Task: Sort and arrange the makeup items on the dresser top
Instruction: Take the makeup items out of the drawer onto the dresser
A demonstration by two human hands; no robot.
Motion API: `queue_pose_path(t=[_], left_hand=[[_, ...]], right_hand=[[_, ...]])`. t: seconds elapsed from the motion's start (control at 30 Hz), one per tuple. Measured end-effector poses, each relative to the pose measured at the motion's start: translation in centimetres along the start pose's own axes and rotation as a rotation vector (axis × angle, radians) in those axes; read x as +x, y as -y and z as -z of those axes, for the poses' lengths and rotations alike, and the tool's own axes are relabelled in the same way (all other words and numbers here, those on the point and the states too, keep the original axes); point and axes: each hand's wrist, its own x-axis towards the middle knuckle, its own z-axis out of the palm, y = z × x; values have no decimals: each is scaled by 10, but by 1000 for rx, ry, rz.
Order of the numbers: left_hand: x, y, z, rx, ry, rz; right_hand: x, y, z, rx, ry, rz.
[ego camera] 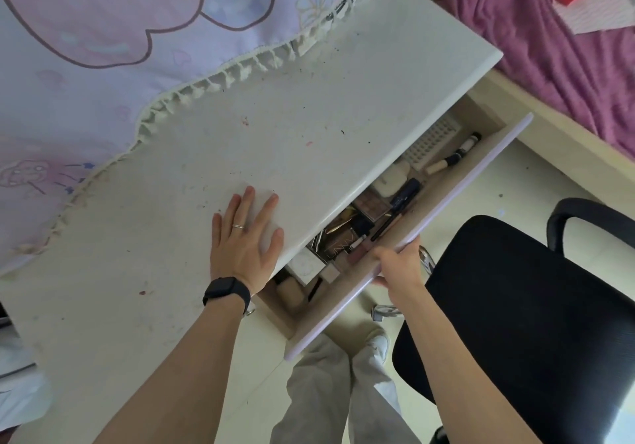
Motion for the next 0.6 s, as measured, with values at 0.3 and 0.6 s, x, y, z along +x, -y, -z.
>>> queue_pose_path(t=[0.3,0.6], left_hand=[[0,-2,1,-20,8,10],[-1,0,-4,11,-15,6]], right_hand=[[-4,-8,18,13,-43,19],[0,-27,43,6,-43,-30]])
